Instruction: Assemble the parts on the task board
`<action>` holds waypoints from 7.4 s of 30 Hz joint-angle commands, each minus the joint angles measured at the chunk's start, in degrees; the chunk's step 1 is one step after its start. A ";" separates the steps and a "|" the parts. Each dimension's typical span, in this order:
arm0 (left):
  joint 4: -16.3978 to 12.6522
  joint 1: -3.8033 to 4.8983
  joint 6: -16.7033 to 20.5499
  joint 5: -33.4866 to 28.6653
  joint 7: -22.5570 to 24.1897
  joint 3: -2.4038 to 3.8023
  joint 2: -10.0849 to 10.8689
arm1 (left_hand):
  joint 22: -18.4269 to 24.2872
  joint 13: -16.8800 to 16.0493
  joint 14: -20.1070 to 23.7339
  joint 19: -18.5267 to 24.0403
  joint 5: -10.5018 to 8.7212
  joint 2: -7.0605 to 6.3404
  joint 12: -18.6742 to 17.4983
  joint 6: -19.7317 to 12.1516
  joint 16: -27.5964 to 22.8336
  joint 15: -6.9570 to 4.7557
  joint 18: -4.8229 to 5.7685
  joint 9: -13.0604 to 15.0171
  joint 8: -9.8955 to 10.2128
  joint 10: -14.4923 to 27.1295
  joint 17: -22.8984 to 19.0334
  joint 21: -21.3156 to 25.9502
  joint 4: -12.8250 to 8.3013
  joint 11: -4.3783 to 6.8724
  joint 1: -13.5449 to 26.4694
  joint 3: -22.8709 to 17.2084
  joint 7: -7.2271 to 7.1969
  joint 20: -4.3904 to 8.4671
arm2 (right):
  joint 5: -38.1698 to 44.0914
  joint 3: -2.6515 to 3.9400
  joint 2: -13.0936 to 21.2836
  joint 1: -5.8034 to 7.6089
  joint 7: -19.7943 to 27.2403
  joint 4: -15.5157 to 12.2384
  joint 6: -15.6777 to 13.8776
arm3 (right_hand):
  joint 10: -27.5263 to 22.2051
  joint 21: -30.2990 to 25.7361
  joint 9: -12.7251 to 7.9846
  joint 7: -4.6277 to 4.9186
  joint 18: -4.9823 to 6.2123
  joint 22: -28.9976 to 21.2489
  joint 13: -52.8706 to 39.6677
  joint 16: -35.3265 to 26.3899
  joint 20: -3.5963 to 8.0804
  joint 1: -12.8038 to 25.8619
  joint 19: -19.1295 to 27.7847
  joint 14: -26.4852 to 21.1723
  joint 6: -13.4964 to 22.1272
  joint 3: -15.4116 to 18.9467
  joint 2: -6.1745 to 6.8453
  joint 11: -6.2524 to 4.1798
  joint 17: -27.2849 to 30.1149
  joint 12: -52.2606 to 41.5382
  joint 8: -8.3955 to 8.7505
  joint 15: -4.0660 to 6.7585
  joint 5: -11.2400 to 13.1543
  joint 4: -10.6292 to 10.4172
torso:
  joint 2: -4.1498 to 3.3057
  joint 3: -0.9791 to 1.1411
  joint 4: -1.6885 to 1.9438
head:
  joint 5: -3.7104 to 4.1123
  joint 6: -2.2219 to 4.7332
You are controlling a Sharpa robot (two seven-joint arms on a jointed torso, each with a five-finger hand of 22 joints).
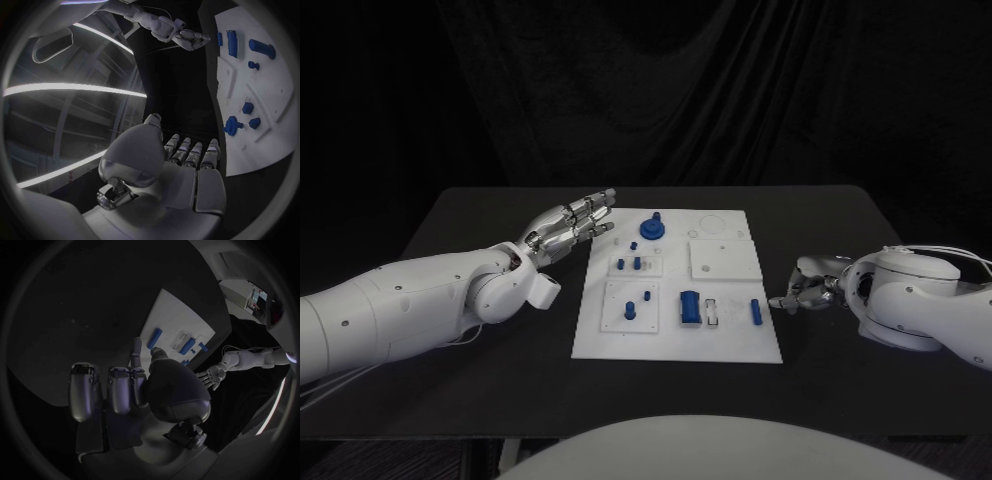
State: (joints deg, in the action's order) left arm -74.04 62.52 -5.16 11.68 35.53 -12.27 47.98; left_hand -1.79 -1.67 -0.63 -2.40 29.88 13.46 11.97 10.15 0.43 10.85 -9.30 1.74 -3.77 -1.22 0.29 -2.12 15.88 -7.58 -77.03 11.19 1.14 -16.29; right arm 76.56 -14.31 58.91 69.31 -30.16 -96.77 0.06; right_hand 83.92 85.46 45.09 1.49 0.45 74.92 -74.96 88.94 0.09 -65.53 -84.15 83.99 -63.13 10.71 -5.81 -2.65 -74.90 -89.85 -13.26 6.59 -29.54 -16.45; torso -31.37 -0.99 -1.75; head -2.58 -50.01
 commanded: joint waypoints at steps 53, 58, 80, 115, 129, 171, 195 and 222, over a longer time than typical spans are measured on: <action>0.64 -0.76 -1.82 0.35 1.00 0.05 -0.69 | 0.34 0.04 0.07 0.39 -20.48 -1.30 0.00 0.07 0.06 -0.16 -0.67 0.01 -0.38 0.27 -0.02 -0.02 0.37 -0.69 7.06 5.28 0.70 -0.21 | 0.88 0.09 -6.77 -2.04 -2.39 3.47 -2.30 | 6.08 0.47 -3.92 -0.33 0.66 13.63 -15.04 0.30 -0.31 0.41 -3.62 5.53 -3.65 -0.82 -0.78 0.18 -12.55 -0.15 2.73 -0.18 5.92 2.66 | 0.00 0.00 -0.02 | 1.54 0.01; 0.61 -0.82 -1.89 0.35 0.94 0.05 -0.66 | 0.32 0.04 0.07 0.37 -19.95 -1.16 0.02 0.05 0.06 0.01 -0.62 0.00 -0.38 0.28 -0.02 -0.05 0.41 -0.68 6.93 5.19 0.72 -0.24 | 1.58 0.09 -7.43 -2.30 -3.24 3.94 -1.61 | 6.08 -0.05 -3.61 -0.31 0.80 13.44 -15.04 0.28 -0.26 -0.16 -3.33 5.51 -3.28 -0.98 -0.48 0.18 -12.47 -0.15 2.67 -0.15 5.83 3.02 | -0.01 0.02 0.04 | 1.47 0.01; 0.67 -1.02 -2.24 0.35 0.88 0.05 -0.70 | 0.35 0.06 0.08 0.39 -14.51 0.23 0.01 -0.18 0.08 0.32 -0.28 -0.02 -0.35 0.35 -0.02 -0.13 0.50 -0.86 6.26 4.46 0.66 -0.25 | 3.22 0.09 -9.20 -3.39 -4.87 5.43 1.20 | 6.08 -1.75 -4.72 0.67 1.20 12.88 -15.04 0.11 -0.48 -9.22 -2.41 5.39 1.36 -11.32 1.05 0.96 -12.00 -0.15 5.32 -0.54 5.36 10.39 | -0.02 0.04 -0.06 | 1.01 0.01; 0.60 -1.12 -2.47 0.35 0.60 0.05 -0.54 | 0.35 0.04 0.08 0.39 -10.35 1.23 0.15 -0.36 0.09 0.34 -0.21 -0.03 -0.32 0.37 -0.02 -0.22 0.27 -0.99 5.45 3.70 0.56 -0.24 | -20.52 0.18 -7.69 -3.43 2.38 2.53 -8.16 | 6.08 -0.64 -5.62 1.43 0.90 13.30 -15.04 -0.14 -1.42 0.21 -3.14 5.26 1.94 -34.97 7.09 1.61 -11.21 -0.15 2.93 -1.43 5.98 20.58 | -0.01 0.07 -0.04 | 0.54 0.01; 0.63 -1.12 -2.60 0.35 0.39 0.05 -0.55 | 0.34 0.04 0.09 0.37 -10.30 1.24 0.13 -0.35 0.09 0.34 -0.22 -0.03 -0.32 0.37 -0.02 -0.24 0.27 -1.00 5.43 3.69 0.56 -0.24 | -22.86 0.21 -8.66 -3.41 3.51 3.18 -8.77 | 6.08 -0.32 -5.66 1.30 0.81 13.41 -15.04 -0.15 -1.48 1.30 -3.31 5.25 1.98 -35.24 7.23 1.44 -11.14 -0.15 2.79 -1.56 6.01 20.32 | -0.01 0.02 0.06 | 0.56 0.01; 0.89 -1.13 -2.74 0.35 0.13 0.05 -0.92 | 0.32 0.05 0.08 0.32 -9.16 1.34 0.08 -0.32 0.10 0.41 -0.23 -0.02 -0.35 0.38 -0.02 -0.30 0.04 -0.95 4.95 3.41 0.62 -0.28 | -20.64 0.30 -13.44 -3.26 1.44 6.26 -6.41 | 6.08 -1.12 -6.43 1.50 1.02 13.13 -15.04 -0.22 -1.63 5.83 -2.89 5.21 2.92 -33.99 7.45 1.61 -10.90 -0.15 2.99 -1.69 6.26 17.53 | -0.04 0.06 0.01 | 0.41 0.01; 1.18 -1.15 -2.92 0.35 -0.04 0.05 -1.08 | 0.34 0.06 0.08 0.33 -7.95 1.47 -0.01 -0.33 0.09 0.47 -0.17 -0.02 -0.36 0.42 -0.02 -0.32 -0.33 -0.93 4.43 3.06 0.71 -0.30 | -18.38 0.30 -14.13 -3.27 2.72 6.39 -6.77 | 6.08 -2.01 -7.54 1.63 1.24 12.84 -15.04 -0.09 -1.73 9.77 -2.42 5.27 2.99 -29.98 8.25 1.70 -11.31 -0.15 3.04 -1.79 6.34 13.00 | -0.01 0.03 -0.03 | 0.03 0.01; 1.20 -1.26 -3.21 0.35 -0.41 0.05 -0.91 | 0.34 0.06 0.07 0.32 -7.24 1.55 -0.03 -0.18 0.11 0.56 -0.13 0.01 -0.43 0.43 -0.01 -0.33 -0.59 -0.91 4.15 2.85 0.84 -0.32 | -10.59 0.23 -10.21 -3.31 7.55 2.79 -11.05 | 6.08 -2.78 -6.97 1.25 1.43 12.60 -15.04 0.06 -1.70 9.31 -2.02 5.34 3.76 -18.96 7.92 1.38 -11.75 -0.15 -0.86 -1.74 17.01 4.07 | -0.03 0.07 -0.03 | -0.09 0.01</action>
State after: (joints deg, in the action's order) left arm -72.83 61.39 -7.43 11.69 34.59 -12.27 47.06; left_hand -1.50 -1.67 -0.42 -2.19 22.39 14.89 12.15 9.94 0.43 11.06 -9.30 1.76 -4.05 -1.02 0.29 -2.12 15.40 -8.18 -72.29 14.35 1.75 -16.50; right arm 62.46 -14.09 48.50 66.05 -23.98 -93.51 -10.01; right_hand 83.93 82.97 38.01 2.74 1.37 74.92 -74.93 88.95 -1.34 -55.48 -83.95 83.93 -59.82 -8.54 2.19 -0.81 -74.90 -89.85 -13.86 5.00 -12.18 -12.50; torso -31.38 -0.94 -1.79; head -2.75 -50.01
